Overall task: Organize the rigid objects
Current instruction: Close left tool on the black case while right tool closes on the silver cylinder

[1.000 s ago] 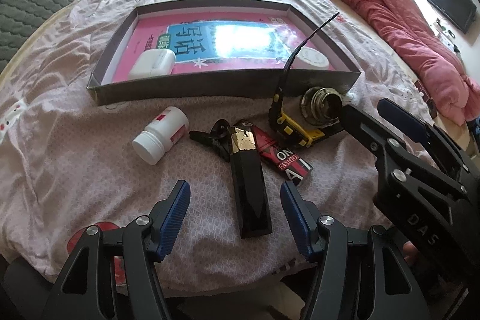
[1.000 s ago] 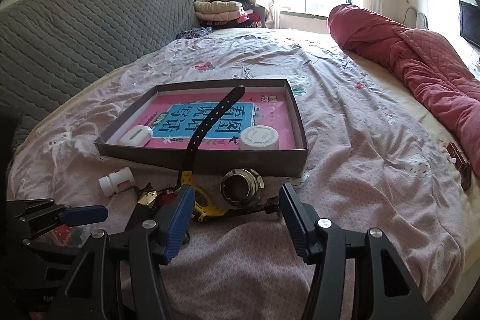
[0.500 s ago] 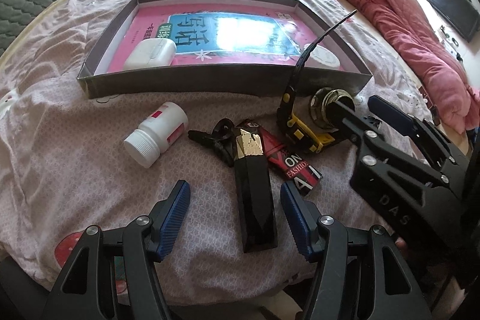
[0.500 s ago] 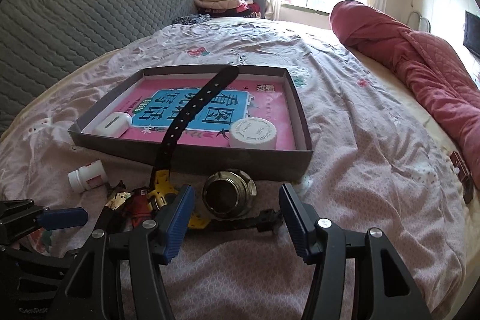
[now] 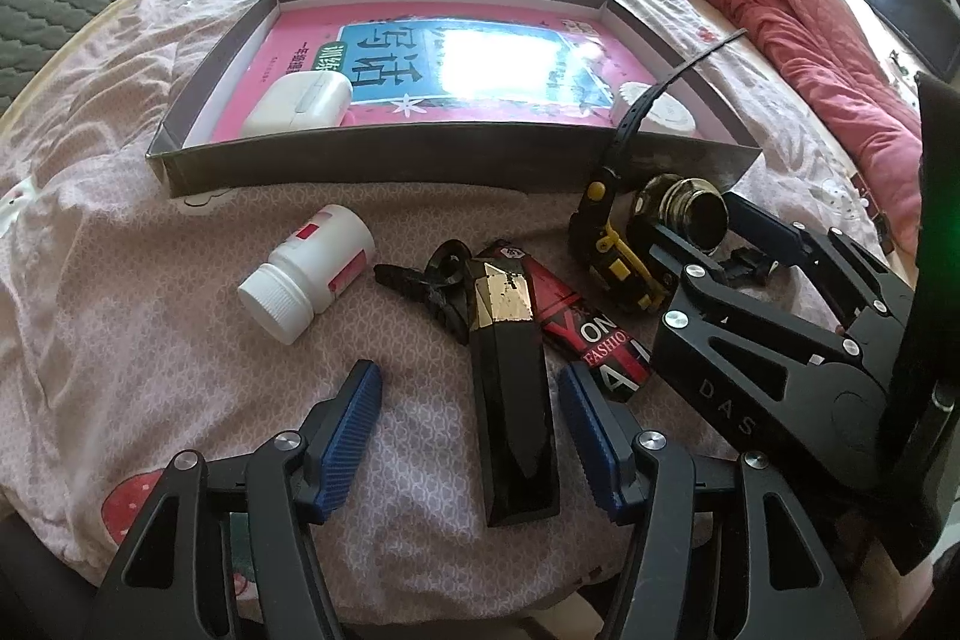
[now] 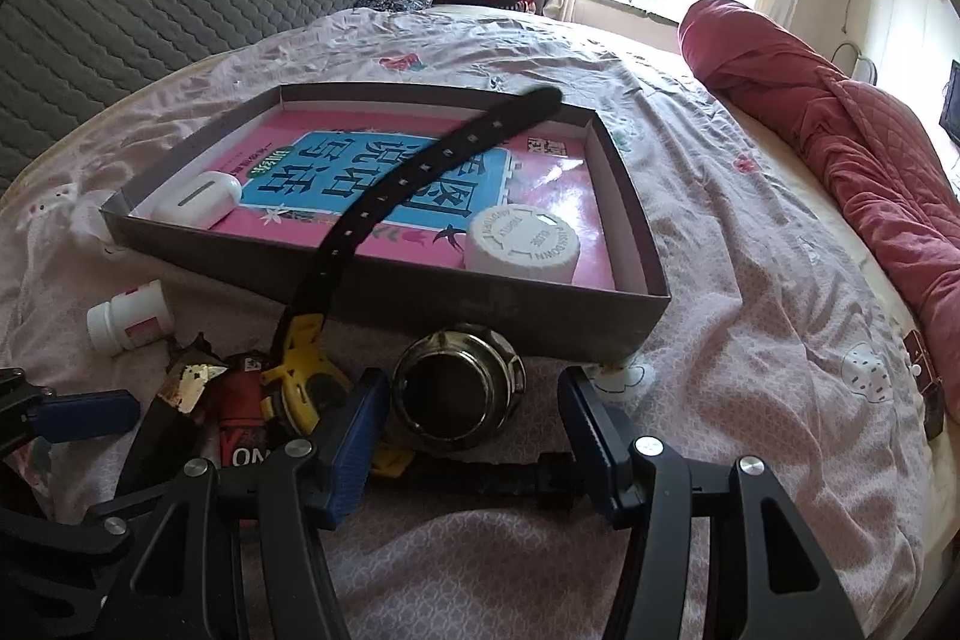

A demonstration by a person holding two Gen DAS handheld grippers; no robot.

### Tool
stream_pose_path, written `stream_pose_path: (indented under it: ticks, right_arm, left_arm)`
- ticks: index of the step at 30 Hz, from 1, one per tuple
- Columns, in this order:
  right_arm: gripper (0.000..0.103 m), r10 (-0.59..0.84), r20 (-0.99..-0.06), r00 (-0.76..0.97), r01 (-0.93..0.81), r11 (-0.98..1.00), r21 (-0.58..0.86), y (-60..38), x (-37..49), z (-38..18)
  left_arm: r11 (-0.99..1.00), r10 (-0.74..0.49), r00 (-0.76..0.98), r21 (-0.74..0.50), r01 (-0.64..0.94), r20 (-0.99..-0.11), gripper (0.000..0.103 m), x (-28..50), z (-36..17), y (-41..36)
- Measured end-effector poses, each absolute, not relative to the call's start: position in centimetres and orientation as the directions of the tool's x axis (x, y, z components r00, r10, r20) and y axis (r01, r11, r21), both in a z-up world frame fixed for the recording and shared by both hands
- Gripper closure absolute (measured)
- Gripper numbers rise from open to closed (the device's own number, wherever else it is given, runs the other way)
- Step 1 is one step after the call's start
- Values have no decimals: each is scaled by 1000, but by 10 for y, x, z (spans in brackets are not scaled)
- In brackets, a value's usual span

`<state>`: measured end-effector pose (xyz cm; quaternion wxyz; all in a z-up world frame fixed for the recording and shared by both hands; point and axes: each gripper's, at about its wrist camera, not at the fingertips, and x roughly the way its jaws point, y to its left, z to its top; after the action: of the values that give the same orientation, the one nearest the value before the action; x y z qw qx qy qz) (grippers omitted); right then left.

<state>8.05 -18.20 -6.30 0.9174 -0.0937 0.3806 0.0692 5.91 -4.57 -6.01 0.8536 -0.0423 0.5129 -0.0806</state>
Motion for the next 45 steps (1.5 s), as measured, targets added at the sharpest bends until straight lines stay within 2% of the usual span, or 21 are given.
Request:
stream_pose_path:
  ticks: [3, 9, 17, 21, 33, 45]
  right_arm:
    - [46, 52, -719, 693, -196, 974, -118, -183, 84, -66]
    - [60, 63, -716, 695, -205, 972, -114, -182, 85, -66]
    - [60, 100, -713, 694, -205, 977, -63, -189, 85, -64]
    - [60, 129, -698, 705, -207, 978, -29, -194, 82, -59]
    - [60, 197, -660, 725, -185, 979, 88, -212, 80, -48]
    - [60, 230, -623, 748, -177, 973, 147, -224, 71, -38]
  left_arm:
    - [985, -173, 466, -147, 93, -868, 46, 60, -59, -46]
    - [985, -170, 466, -131, 116, -868, 58, 61, -58, -52]
    - [979, -188, 461, -130, 155, -867, 67, 58, -59, -53]
    - [974, -223, 449, -178, 140, -865, 80, 59, -58, -43]
    - [956, -293, 447, -268, 119, -846, 80, 51, -49, -26]
    - [957, -289, 479, -256, 135, -829, 80, 43, -31, -27]
